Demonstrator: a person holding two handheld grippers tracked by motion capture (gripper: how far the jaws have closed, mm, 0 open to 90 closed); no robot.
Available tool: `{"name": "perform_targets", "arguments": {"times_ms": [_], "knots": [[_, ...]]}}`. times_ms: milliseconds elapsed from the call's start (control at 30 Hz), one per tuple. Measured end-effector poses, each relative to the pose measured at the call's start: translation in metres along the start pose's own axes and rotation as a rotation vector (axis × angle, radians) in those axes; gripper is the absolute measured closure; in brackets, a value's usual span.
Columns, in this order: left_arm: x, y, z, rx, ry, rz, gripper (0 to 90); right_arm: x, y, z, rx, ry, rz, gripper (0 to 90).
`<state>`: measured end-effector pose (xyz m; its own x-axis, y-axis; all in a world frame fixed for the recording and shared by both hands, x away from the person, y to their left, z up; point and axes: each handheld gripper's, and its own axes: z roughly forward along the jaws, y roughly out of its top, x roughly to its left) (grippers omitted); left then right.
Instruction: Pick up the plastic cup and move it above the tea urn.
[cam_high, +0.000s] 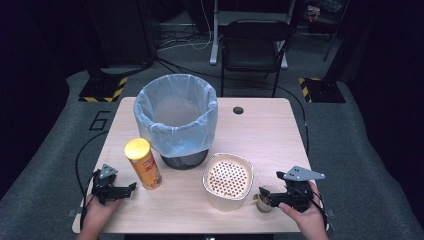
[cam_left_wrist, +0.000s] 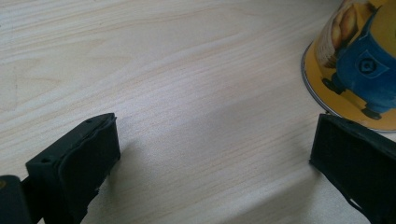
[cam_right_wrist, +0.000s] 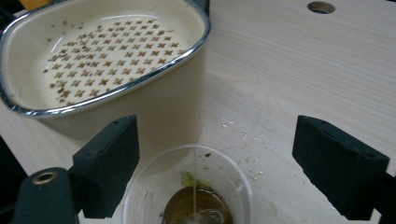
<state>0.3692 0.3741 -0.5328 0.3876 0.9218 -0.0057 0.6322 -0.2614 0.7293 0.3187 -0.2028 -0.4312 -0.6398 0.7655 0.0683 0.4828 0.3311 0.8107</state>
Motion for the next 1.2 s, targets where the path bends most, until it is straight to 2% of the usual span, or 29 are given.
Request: {"name": "perform_targets", "arguments": {"times_ms": [100,233,433,500,600,667,733,800,833,1000,1067,1200], "knots": [[0.000,0.000,0.000,-0.001,0.000,-0.002,1.1,0.003,-0.006,0.005,0.014,-0.001,-0.010,13.6],[0.000,0.000,0.000,-0.001,0.000,-0.003,1.1,0.006,-0.017,0.012,0.026,-0.002,0.010,13.5],[0.000,0.000,0.000,-0.001,0.000,-0.002,1.1,0.012,-0.031,0.021,0.055,-0.016,0.002,13.6],[0.000,0.000,0.000,0.000,0.000,0.000,1.1,0.013,-0.035,0.025,0.069,-0.016,-0.023,14.0],[0.000,0.000,0.000,0.000,0.000,-0.002,1.1,0.015,-0.039,0.028,0.088,-0.032,-0.035,14.7],[0.000,0.000,0.000,-0.001,0.001,-0.004,1.1,0.015,-0.041,0.029,0.094,-0.026,-0.022,17.4],[0.000,0.000,0.000,-0.001,0.000,-0.002,1.1,0.015,-0.042,0.030,0.091,-0.034,-0.020,19.0],[0.000,0.000,0.000,-0.001,0.001,-0.003,1.1,0.014,-0.043,0.030,0.084,-0.023,-0.030,22.4],[0.000,0.000,0.000,-0.002,0.001,-0.004,1.1,0.014,-0.042,0.029,0.080,-0.020,-0.018,24.5],[0.000,0.000,0.000,0.000,0.000,-0.002,1.2,0.012,-0.042,0.028,0.082,-0.015,-0.031,25.3],[0.000,0.000,0.000,-0.001,0.001,-0.001,1.1,0.013,-0.042,0.029,0.079,-0.030,-0.037,28.5],[0.000,0.000,0.000,-0.002,0.001,-0.003,1.1,0.012,-0.043,0.029,0.070,-0.018,-0.041,28.8]]}}
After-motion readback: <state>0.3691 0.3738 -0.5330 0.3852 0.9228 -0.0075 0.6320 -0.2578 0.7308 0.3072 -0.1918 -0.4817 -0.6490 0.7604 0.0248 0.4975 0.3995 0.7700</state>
